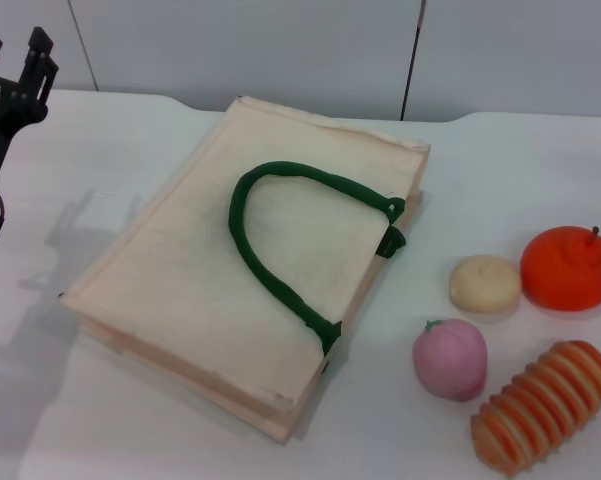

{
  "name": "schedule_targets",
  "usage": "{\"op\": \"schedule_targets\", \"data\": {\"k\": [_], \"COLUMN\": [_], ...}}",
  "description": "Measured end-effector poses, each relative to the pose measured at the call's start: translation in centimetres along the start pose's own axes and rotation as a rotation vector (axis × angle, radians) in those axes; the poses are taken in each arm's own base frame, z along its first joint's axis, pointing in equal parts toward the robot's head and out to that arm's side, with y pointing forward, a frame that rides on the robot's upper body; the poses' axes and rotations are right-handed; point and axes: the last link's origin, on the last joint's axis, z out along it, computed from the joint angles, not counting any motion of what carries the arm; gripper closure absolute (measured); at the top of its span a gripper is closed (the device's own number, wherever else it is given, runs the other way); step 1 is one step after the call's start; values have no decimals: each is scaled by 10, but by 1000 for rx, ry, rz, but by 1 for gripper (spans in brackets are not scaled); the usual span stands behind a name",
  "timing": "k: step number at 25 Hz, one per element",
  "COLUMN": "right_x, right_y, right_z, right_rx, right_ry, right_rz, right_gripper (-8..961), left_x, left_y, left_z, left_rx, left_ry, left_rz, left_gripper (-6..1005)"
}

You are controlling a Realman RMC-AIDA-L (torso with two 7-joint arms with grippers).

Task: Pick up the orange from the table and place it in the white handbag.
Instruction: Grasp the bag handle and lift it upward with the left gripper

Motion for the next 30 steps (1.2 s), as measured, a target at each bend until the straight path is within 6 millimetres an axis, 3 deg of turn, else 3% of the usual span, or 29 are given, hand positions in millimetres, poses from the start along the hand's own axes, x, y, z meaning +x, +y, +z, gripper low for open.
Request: {"op": "schedule_targets", "data": {"k": [17, 30], "right_x": [0, 0], "right_y": [0, 0], "right_z": [0, 0], "right_rx": [-2, 0], "right_ry": [2, 2], "right_rz": [-1, 0], "right_gripper": [73, 72], "left_x": [0, -2], "left_y": [0, -1], "left_z": [0, 1], "left_rx": [0, -32], "left_ry": [-2, -35], "left_rz": [1, -111], "left_gripper": [384, 383]}}
